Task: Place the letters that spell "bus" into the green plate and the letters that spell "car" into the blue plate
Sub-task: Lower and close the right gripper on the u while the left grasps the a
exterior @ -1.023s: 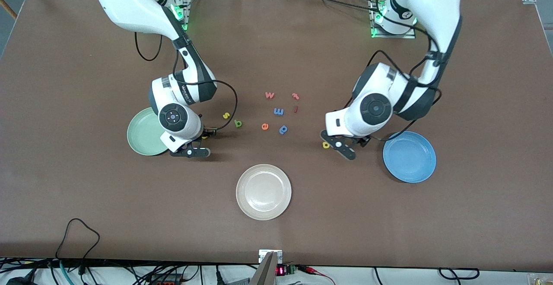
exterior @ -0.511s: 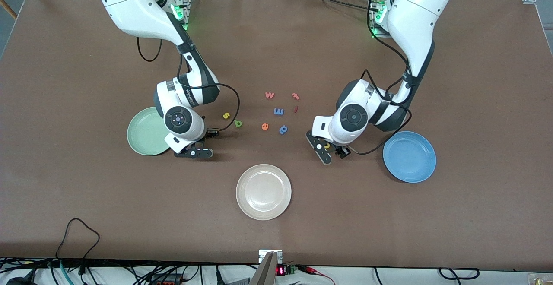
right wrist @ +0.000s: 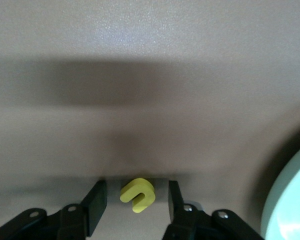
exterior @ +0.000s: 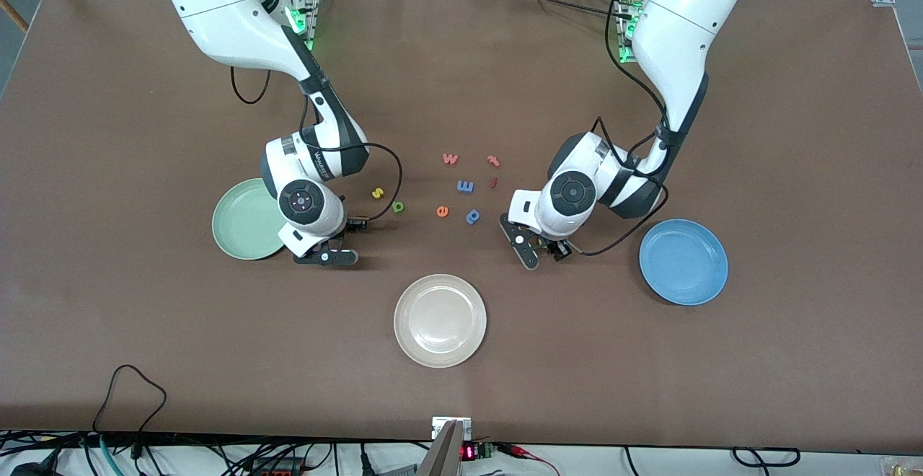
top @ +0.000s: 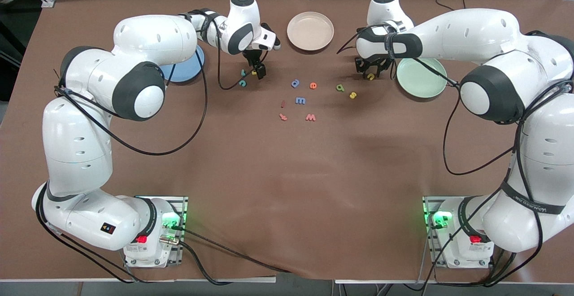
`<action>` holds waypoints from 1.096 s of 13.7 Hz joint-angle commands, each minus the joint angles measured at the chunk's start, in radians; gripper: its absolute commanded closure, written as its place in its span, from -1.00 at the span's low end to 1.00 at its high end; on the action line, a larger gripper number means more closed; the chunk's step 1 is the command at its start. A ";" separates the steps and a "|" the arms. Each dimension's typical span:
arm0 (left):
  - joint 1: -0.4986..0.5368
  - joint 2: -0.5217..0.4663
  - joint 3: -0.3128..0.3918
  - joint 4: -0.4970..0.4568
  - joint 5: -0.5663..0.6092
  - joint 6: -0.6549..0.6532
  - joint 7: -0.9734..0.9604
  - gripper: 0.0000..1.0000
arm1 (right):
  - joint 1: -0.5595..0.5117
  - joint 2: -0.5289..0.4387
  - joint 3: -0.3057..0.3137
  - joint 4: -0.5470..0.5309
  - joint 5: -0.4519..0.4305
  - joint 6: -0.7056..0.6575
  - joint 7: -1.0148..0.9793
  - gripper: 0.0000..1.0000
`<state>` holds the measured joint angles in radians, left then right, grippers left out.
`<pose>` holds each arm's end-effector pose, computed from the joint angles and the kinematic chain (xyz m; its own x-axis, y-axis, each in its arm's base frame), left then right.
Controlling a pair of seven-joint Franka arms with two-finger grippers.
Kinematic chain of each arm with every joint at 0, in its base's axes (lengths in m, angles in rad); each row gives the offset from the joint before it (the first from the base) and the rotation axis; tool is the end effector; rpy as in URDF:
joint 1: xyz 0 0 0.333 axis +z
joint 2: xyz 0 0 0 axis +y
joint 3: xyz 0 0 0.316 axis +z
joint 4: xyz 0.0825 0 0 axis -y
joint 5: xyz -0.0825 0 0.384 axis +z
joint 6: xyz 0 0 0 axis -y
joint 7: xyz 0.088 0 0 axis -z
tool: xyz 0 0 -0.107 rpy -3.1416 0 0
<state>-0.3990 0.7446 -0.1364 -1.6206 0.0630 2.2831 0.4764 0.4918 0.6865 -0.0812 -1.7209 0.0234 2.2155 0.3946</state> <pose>0.5931 -0.3378 0.1832 0.5193 -0.8535 -0.0440 -0.8501 -0.5211 0.0765 0.5932 0.2632 0.1747 0.9871 0.0049 -0.1601 0.0220 -0.9942 0.1054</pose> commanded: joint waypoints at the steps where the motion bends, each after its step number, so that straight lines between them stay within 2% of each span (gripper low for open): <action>1: -0.011 0.012 0.012 0.015 0.084 0.007 0.001 -0.60 | 0.008 0.016 -0.006 0.014 0.003 0.006 0.018 0.13; 3: -0.011 0.024 0.011 0.011 0.092 0.013 -0.010 -0.46 | 0.007 0.021 -0.006 0.014 0.003 0.006 0.018 0.25; 7: -0.011 0.025 0.009 0.011 0.092 0.013 -0.021 0.19 | 0.007 0.027 -0.006 0.012 0.003 0.007 0.016 0.41; 10: -0.011 0.024 0.009 0.013 0.092 0.013 -0.022 0.46 | 0.005 0.027 -0.006 0.009 0.003 0.003 0.013 0.53; 11: -0.009 0.021 0.009 0.013 0.090 0.010 -0.022 0.54 | 0.004 0.027 -0.006 0.007 0.003 0.000 0.010 0.60; 13: -0.003 -0.003 0.008 0.016 0.090 0.000 -0.022 0.54 | 0.011 0.004 -0.006 0.004 0.003 -0.031 0.003 0.65; 15: 0.009 -0.069 0.015 0.025 0.087 -0.110 -0.028 0.54 | 0.002 -0.071 -0.008 0.004 0.003 -0.124 -0.006 0.65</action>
<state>-0.3970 0.7491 -0.1316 -1.6039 0.1275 2.2759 0.4696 0.4937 0.6805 -0.0826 -1.7103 0.0248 2.1712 0.3963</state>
